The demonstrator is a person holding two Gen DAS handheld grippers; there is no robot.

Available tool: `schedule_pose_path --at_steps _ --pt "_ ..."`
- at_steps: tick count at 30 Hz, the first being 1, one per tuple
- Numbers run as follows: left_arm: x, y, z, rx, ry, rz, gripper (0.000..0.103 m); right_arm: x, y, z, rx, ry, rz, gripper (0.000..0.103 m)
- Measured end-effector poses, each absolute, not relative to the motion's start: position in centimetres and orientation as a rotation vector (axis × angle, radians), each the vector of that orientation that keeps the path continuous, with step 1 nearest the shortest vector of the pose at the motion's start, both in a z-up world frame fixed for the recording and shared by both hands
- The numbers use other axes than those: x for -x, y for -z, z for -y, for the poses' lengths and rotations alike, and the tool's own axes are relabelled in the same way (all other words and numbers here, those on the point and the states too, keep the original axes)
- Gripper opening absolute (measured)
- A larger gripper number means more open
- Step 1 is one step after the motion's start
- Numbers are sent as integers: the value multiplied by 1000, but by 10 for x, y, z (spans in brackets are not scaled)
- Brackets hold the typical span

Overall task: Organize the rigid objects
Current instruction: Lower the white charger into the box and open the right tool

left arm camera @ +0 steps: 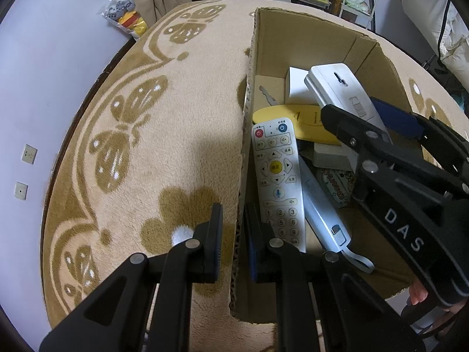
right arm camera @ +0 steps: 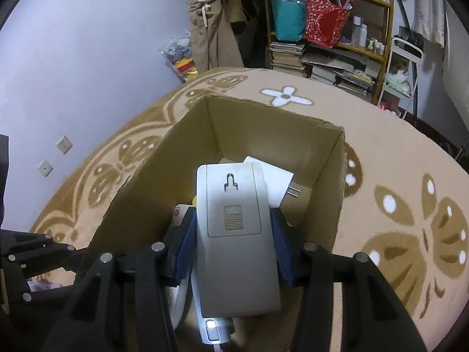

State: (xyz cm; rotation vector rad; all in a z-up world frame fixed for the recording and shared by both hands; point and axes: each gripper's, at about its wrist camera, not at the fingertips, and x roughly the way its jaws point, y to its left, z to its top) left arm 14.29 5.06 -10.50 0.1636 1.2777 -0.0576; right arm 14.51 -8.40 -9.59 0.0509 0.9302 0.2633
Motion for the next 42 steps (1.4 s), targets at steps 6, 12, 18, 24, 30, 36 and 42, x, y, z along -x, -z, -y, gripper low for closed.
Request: schedule_pose_path --at_steps 6,12,18,24,30,36,42 --pt "-143 106 -51 -163 59 -1278 15 -146 98 81 -26 -262 -938 53" --pt "-143 106 -53 -147 61 -1278 16 -145 98 81 -25 -251 -938 54" --pt "-143 106 -53 -140 61 -1282 16 -144 97 80 -22 -244 -937 55" --pt "-143 104 -53 -138 63 -1283 16 -142 99 76 -3 -248 -940 60" --pt "-143 103 -53 -135 63 -1278 16 -141 95 76 -7 -279 -944 76" --pt "-141 102 -53 -138 60 -1267 16 -131 87 78 -34 -281 -910 89" --pt "-138 93 -54 -120 63 -1231 17 -124 78 90 -74 -258 -875 89"
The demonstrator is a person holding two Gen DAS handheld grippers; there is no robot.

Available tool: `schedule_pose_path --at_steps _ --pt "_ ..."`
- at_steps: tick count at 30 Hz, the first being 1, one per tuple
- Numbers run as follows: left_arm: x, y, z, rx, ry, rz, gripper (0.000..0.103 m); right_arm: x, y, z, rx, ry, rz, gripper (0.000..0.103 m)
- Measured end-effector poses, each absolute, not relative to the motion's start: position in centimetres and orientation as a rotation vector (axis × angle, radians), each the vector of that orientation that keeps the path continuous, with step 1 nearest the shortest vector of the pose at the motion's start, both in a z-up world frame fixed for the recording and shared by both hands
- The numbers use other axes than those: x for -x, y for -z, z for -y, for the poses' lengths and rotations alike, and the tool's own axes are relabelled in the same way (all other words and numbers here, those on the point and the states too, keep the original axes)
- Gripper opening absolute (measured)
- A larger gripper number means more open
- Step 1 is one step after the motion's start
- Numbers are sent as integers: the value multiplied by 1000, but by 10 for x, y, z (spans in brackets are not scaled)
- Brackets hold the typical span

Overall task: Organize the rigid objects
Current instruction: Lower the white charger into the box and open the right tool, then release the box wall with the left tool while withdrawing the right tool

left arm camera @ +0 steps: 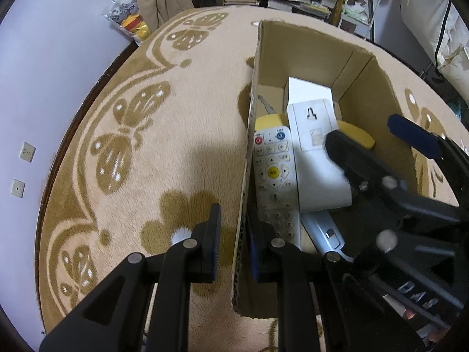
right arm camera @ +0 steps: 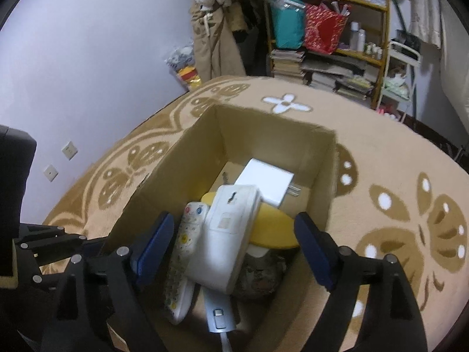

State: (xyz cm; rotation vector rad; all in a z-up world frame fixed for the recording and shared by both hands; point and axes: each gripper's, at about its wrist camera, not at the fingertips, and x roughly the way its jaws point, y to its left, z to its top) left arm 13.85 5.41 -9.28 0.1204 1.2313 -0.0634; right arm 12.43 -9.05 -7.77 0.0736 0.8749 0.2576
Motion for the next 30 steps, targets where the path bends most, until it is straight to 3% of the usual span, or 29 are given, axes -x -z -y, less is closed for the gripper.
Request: schedule_pose_path --at_steps 8,11,15,20,24,30 --pt "-137 79 -57 -105 65 -1175 21 -118 65 119 -117 -205 -862 90" --pt "-136 70 -57 -82 76 -1142 21 -112 61 131 -123 -184 -849 102" --pt "-134 58 -61 -48 78 -1106 22 -104 58 147 -139 -164 -836 103" --pt "-128 45 -57 -66 81 -1052 45 -94 55 167 -174 -129 -841 103" --pt "-121 33 -51 -63 94 -1000 52 -85 52 182 -210 -105 -842 103" --pt "-111 25 -38 -119 94 -931 77 -70 43 198 -219 -75 -824 103"
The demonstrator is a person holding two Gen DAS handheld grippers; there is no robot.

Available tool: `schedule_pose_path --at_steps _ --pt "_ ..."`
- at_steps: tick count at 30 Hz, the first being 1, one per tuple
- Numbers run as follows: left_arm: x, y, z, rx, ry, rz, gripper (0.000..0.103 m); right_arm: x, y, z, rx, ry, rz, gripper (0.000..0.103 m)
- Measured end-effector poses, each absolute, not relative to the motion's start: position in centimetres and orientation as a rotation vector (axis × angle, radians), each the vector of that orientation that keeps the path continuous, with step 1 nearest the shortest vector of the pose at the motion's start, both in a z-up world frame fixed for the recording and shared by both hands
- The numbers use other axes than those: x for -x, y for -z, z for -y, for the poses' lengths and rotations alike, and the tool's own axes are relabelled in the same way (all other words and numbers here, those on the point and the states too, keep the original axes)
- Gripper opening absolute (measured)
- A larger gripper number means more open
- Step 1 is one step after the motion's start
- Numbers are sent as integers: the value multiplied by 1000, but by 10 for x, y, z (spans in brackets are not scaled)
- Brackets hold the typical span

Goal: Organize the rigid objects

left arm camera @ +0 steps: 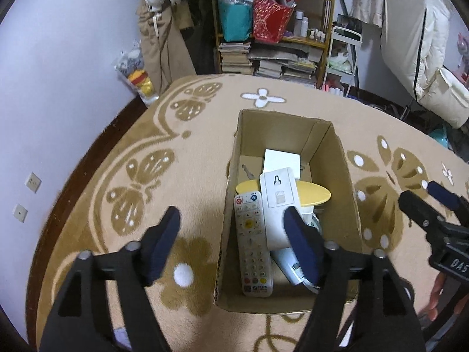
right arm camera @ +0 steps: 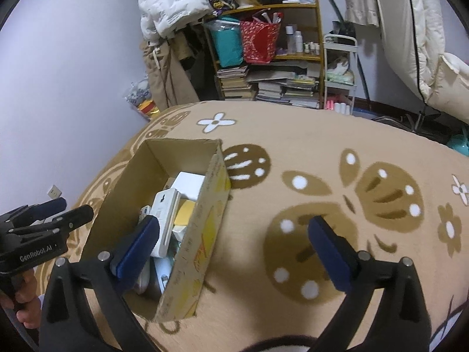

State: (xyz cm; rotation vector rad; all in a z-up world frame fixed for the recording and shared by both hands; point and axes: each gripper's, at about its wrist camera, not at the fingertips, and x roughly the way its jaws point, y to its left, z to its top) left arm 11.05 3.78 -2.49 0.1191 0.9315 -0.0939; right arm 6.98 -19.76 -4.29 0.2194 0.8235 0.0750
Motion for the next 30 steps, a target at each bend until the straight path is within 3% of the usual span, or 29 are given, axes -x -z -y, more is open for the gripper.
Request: schedule_pose_path --at_steps 2,5,30 --pt "-107 23 -34 -139 91 -919 90 -65 39 201 -222 -74 -816 103" --pt "-97 17 -28 -175 95 -873 101 -56 35 204 -213 -76 -807 103" --pt "14 -61 -24 -189 53 -565 102 54 -34 229 -161 -49 -542 103"
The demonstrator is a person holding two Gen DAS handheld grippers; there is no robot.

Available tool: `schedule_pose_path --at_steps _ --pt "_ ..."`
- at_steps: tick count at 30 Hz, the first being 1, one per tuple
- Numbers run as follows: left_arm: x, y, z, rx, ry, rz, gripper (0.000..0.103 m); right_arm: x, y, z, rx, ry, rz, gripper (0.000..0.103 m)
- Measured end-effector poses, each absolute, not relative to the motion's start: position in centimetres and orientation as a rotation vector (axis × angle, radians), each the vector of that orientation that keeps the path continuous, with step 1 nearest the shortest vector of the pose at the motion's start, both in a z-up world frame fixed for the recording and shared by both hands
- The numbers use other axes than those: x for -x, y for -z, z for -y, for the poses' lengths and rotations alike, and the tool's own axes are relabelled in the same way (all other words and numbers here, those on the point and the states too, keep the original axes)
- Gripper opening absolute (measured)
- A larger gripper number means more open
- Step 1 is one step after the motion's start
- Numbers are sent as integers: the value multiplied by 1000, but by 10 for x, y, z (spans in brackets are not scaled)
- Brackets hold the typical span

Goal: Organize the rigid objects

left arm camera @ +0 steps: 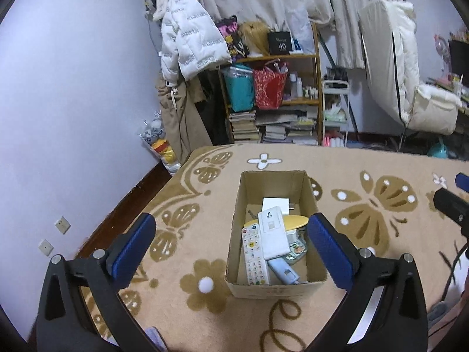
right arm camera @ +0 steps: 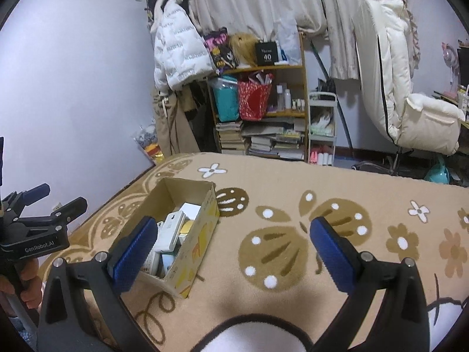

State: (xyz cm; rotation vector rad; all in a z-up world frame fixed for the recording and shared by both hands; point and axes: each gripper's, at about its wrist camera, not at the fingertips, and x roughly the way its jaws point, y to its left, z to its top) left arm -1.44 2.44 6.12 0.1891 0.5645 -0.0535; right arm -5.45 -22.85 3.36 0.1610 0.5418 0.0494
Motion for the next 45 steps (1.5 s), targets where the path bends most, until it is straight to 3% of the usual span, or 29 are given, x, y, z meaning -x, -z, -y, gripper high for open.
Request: schedule_pose_path --at_steps 15,45 --pt "51 -58 -23 -171 79 -465 102 101 -16 229 -161 -44 -446 103" --pt "32 -16 -14 -184 109 -561 102 92 17 225 -101 -39 -495 103"
